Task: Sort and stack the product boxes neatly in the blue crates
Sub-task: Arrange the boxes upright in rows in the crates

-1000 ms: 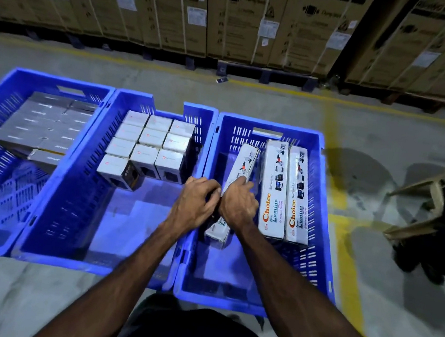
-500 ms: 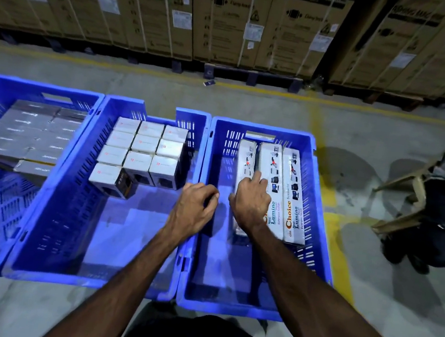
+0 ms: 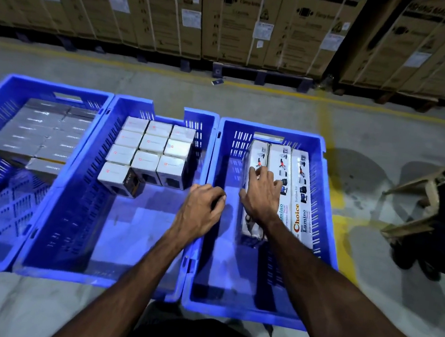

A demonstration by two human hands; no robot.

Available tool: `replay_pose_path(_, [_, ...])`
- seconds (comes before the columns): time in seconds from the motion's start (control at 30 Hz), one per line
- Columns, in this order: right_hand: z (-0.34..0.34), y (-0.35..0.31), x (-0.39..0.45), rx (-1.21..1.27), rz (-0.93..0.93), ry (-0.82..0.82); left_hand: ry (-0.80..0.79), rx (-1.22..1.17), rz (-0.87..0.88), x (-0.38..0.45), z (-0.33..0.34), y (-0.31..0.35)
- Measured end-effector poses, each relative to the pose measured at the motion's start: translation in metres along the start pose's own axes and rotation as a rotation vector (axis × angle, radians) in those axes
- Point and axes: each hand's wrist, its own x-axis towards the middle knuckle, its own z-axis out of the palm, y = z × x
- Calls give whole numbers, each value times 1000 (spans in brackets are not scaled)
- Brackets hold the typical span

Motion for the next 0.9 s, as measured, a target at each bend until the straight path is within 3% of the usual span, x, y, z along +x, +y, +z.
replay_pose_path(0.5, [-8,27,-12,125,-196,-64,-14,-11,-6,0,3,-3])
replay_pose_path(0.7, [-7,33,-36,180,-202,17,-23,-14,-14,0,4,-5])
replay_pose_path(0.9, [-4,35,-62,62,-265,91,-12,-1,-3,-1,3,-4])
